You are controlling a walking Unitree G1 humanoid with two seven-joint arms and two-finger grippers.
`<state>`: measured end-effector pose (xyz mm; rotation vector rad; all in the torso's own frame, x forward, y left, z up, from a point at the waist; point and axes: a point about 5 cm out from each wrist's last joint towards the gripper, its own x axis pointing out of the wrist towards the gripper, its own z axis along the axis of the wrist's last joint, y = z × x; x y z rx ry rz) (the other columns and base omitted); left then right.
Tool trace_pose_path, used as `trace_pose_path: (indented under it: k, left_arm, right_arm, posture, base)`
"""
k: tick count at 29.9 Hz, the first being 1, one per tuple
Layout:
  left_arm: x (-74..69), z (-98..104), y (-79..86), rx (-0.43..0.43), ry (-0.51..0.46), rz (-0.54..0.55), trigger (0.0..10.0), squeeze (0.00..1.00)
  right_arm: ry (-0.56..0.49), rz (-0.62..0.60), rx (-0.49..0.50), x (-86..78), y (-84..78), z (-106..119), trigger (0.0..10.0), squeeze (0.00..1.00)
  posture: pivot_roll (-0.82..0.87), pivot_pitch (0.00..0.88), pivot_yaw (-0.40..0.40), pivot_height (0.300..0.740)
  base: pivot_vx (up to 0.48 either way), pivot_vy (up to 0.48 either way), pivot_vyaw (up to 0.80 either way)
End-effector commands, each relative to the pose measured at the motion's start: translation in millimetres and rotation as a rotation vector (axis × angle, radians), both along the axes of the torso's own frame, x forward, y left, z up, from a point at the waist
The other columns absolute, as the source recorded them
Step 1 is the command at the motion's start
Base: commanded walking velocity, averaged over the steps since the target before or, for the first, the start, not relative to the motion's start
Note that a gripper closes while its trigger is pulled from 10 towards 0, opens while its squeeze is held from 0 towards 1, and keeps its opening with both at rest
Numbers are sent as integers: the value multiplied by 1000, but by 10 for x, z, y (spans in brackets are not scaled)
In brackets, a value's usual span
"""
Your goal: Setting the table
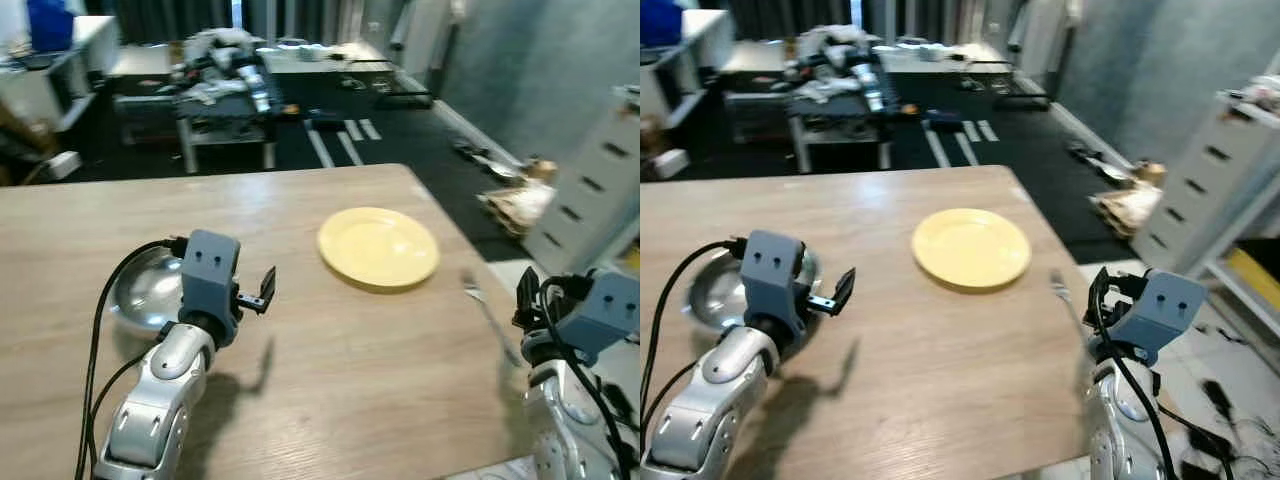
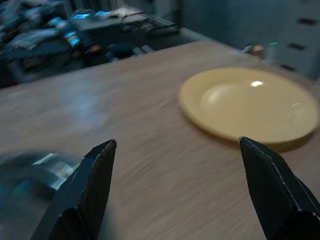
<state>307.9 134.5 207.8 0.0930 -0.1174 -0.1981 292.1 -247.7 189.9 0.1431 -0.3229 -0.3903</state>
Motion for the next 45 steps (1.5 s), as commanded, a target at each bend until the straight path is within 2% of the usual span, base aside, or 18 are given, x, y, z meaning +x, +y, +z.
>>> trace_pose_path:
  k: [1, 21, 45]
  left_arm:
    - [14, -21, -2, 7, 4, 0, 10000, 0]
    - [67, 30, -100, 23, -38, -25, 10000, 0]
    - [82, 63, -123, 25, -51, -52, 10000, 0]
  right_arm:
    - [17, -25, 10, -20, -68, -29, 10000, 0]
    - [39, -43, 16, -45, -80, -84, 10000, 0]
    - [50, -56, 18, -64, -91, -126, 10000, 0]
  posture:
    - [71, 64, 23, 740]
    - [66, 67, 32, 740]
    - [67, 64, 43, 740]
  base:
    - [0, 0, -800]
    - [0, 0, -800]
    - [0, 0, -800]
